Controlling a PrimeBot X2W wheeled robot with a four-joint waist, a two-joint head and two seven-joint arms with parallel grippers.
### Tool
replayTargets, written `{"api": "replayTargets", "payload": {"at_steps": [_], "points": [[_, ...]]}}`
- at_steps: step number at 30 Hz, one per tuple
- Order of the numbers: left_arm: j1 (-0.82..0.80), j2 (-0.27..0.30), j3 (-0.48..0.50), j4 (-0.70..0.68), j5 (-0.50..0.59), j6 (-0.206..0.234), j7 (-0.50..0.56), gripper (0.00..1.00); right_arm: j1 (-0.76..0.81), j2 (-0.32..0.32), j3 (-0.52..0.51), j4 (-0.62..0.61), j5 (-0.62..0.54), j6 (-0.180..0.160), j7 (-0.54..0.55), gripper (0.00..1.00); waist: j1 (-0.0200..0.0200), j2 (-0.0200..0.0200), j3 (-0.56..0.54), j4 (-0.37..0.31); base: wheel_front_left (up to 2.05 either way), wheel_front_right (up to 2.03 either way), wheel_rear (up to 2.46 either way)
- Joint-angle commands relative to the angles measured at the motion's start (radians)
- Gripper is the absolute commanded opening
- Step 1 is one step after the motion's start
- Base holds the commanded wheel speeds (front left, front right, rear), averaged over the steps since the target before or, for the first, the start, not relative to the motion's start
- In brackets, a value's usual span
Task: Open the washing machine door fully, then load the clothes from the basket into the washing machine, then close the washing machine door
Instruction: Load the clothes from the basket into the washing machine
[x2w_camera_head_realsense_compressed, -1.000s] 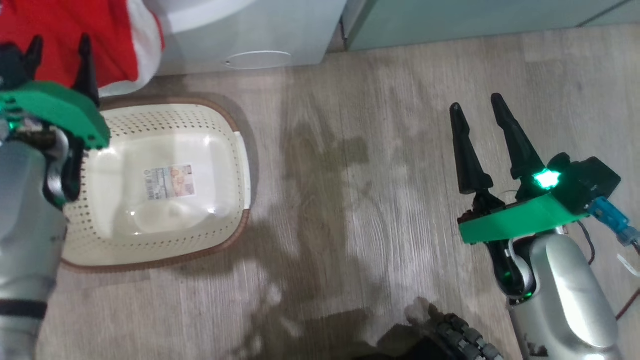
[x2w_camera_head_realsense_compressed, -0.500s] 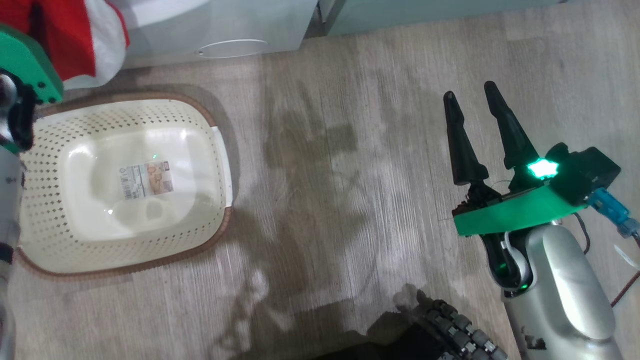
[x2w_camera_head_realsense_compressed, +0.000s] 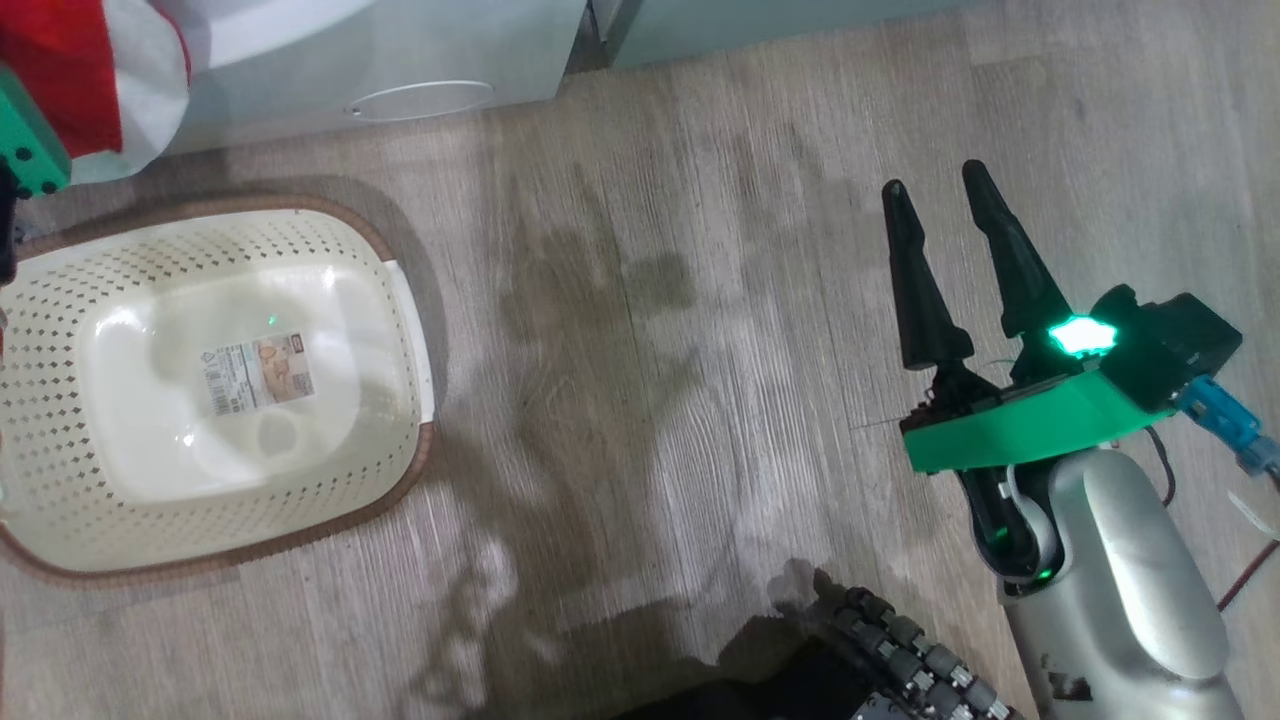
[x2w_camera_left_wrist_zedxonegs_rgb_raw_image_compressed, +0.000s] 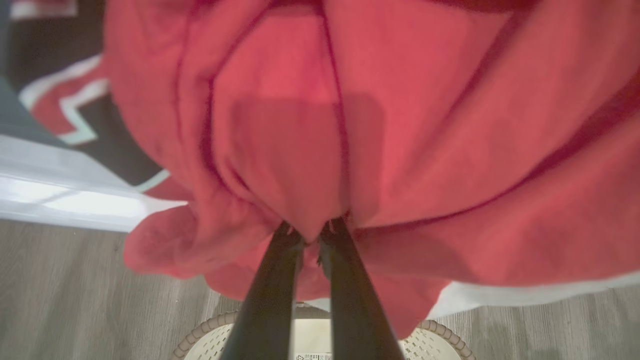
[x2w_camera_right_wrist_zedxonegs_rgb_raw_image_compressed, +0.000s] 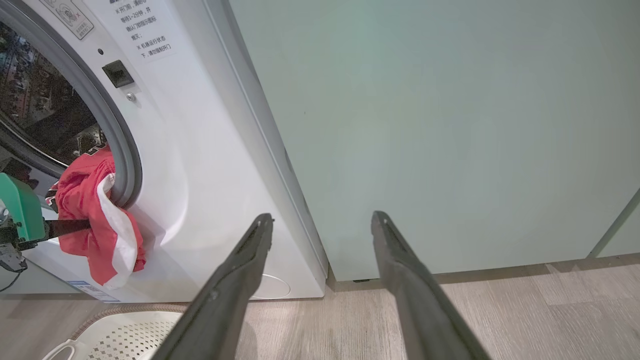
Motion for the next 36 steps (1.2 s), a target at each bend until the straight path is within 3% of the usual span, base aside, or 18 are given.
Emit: {"api": "replayTargets", "payload": {"at_steps": [1,10,14,20,24,36], "points": [[-0.058,0.061,0.022,-0.014,0.002,-0.001,-0.014,0.0,0.004,-0.002,0.017,-0.034,0.005,0.0,-0.009,1.0,0.0,0.0,-0.003,0.0,0.0,0.0,0.0],[-0.069,0.033,-0.019,0.012,-0.005,-0.062,0.096,0.0,0.018,-0.002,-0.002,-0.03,-0.001,0.0,-0.009,1.0,0.0,0.0,-0.032,0.043,0.0,0.0,0.0],[-0.079,0.035,-0.041,-0.027,-0.007,-0.103,0.17,0.0,0.018,-0.002,-0.007,-0.028,-0.004,0.0,-0.009,1.0,0.0,0.0,-0.044,0.067,0.0,0.0,0.0],[-0.108,0.059,-0.045,-0.119,-0.023,-0.126,0.254,0.0,0.012,-0.002,-0.006,-0.029,0.002,0.0,-0.009,1.0,0.0,0.0,-0.048,0.078,0.0,0.0,0.0],[-0.139,0.102,-0.045,-0.215,-0.021,-0.113,0.321,0.0,0.005,-0.002,0.007,-0.033,0.021,0.0,-0.009,1.0,0.0,0.0,-0.039,0.064,0.0,0.0,0.0],[-0.221,0.235,-0.002,-0.405,-0.018,-0.005,0.477,0.0,-0.007,-0.002,0.052,-0.069,0.107,0.0,-0.009,1.0,0.0,0.0,0.054,-0.062,0.0,0.0,0.0]]}}
